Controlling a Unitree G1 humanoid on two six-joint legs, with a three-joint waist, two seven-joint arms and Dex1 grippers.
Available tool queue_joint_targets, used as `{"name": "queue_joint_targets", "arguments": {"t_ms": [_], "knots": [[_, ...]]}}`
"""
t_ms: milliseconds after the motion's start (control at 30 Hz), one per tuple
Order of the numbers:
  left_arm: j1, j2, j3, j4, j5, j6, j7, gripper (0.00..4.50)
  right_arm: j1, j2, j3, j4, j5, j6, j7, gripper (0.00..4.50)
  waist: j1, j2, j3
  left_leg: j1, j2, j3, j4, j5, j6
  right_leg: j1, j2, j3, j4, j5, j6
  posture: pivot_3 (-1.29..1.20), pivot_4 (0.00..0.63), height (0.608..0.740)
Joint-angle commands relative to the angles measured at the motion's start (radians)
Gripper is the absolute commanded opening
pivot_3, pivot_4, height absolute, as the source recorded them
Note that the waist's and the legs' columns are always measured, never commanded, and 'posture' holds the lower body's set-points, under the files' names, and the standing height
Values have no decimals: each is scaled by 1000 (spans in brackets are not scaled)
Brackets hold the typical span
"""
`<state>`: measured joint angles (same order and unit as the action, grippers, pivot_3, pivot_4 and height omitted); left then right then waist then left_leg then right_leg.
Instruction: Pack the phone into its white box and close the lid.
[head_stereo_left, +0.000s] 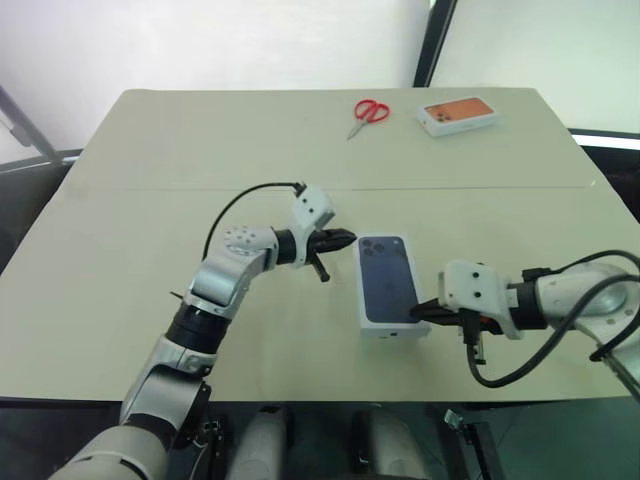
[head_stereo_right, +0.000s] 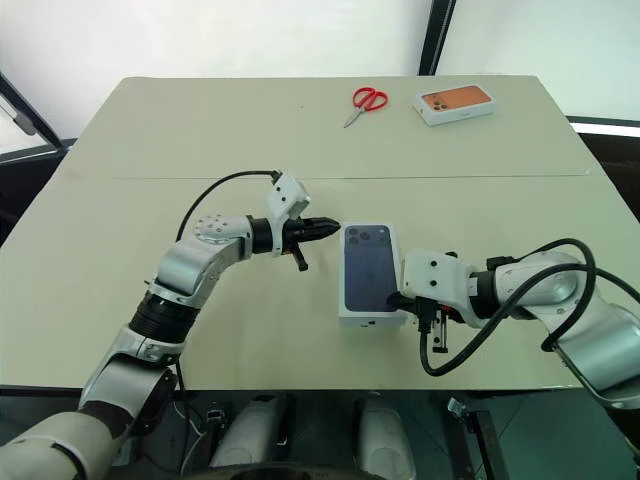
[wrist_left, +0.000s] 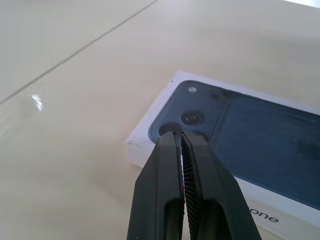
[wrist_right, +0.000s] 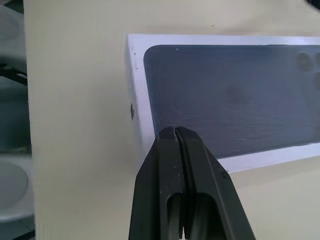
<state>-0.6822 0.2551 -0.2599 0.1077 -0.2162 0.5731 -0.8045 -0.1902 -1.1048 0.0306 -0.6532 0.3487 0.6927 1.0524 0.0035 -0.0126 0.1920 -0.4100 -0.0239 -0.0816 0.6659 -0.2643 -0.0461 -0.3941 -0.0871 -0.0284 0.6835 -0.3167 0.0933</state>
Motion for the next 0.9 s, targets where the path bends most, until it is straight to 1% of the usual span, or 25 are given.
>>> {"name": "queue_joint_targets", "arguments": {"t_ms": [33, 367, 500, 600, 700, 800, 833, 900], "knots": [[-33, -21, -33, 27, 27, -35, -6, 182, 16, 6, 35, -11, -51, -7, -47, 35, 1, 0, 0, 0, 0, 0, 0, 0, 0, 0, 0, 0, 0, 0, 0, 0, 150, 698], [-14, -56, -102, 79, 85, -18, 10, 182, 106, 12, 105, 32, -128, -53, -82, 35, 8, -1, -1, 1, -1, 0, 0, 0, 0, 2, -1, 0, -1, 0, 0, 0, 150, 698], [-3, -50, -114, 89, 105, -2, 11, 182, 108, 23, 115, 48, -146, -65, -89, 35, 7, -3, -3, 3, -1, -1, 0, 0, 0, 5, -1, 0, -1, 0, 0, 0, 150, 698], [10, -46, -108, 89, 112, -8, 16, 182, 90, 49, 93, 52, -127, -60, -97, 35, 7, -4, -5, 3, -1, -1, 0, 0, 0, 5, 0, 0, -1, 0, 0, 0, 150, 698], [35, -54, -39, 40, 74, -40, 37, 182, 31, 120, 37, 73, -92, -40, -141, 35, 1, -4, -6, 4, 0, -1, 0, 0, 0, 5, 0, 0, -1, 0, 0, 0, 150, 698], [84, -49, 81, -74, 19, -83, 88, 182, -55, 229, -35, 157, -79, -57, -233, 35, -9, -3, -5, 3, 0, -1, 0, 0, 0, 4, 0, 0, 0, 0, 0, 0, 150, 698], [100, -41, 116, -110, 5, -79, 105, 182, -82, 262, -56, 194, -79, -64, -263, 35, -15, -4, -5, 3, 0, -1, 0, 1, -1, 3, 0, 0, 0, 0, 0, 0, 150, 698], [155, 9, 202, -195, -18, -68, 131, 182, -150, 319, -99, 279, -58, -50, -303, 35, -18, -4, -5, 2, 1, -1, 0, 2, -4, 2, 0, 0, 0, 0, 0, 0, 150, 698]]}}
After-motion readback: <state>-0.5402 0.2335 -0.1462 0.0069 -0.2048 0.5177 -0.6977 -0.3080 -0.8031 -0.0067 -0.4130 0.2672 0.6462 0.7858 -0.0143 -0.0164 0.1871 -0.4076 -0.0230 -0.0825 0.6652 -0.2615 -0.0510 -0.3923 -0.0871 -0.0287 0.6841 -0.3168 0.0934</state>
